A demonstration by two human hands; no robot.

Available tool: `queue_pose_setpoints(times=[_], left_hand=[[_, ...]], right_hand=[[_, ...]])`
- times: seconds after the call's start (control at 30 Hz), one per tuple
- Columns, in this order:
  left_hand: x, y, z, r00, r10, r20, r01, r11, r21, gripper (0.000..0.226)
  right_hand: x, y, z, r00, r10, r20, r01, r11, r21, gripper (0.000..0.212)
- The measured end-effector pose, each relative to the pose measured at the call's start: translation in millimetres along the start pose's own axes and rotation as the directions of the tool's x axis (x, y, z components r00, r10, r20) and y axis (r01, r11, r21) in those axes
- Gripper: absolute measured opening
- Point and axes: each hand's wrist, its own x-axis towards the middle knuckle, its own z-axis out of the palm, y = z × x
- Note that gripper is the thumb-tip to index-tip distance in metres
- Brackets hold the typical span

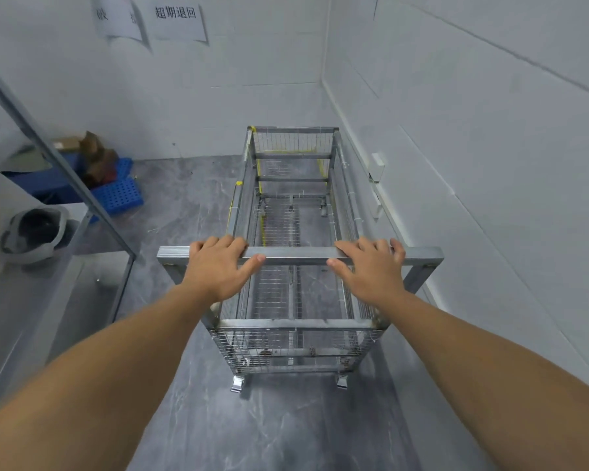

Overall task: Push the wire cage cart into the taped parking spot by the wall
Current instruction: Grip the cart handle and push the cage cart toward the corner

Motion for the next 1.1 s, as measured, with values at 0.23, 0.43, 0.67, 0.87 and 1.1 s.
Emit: queue_pose_setpoints(times=[0.23,0.43,0.67,0.87,1.1], left_hand=[[83,-9,10,1.0,0.016,-0.014,-0.016,1.0,0.013,0.053],[149,-21,15,1.0,0.017,0.0,-0.017,1.0,0.016,0.056],[222,-33,20,1.0,0.011,0.027,-0.012,0.999,0.034,0.059],[280,-40,27,1.0,0.001,0.029,-0.002,0.999,0.042,0.061],[349,-47,36,1.0,-0.016,0.009,0.016,0.999,0.035,0.068]], right_hand=[[83,20,6,1.0,0.026,-0.005,-0.026,1.0,0.007,0.048],[151,32,11,0.999,0.037,-0.009,-0.037,0.999,-0.027,0.064],[224,43,9,0.998,0.045,0.033,-0.044,0.999,-0.03,0.054],[282,58,19,1.0,0.02,-0.011,-0.02,1.0,-0.02,0.064],[352,78,21,1.0,-0.012,0.003,0.012,1.0,-0.012,0.052]])
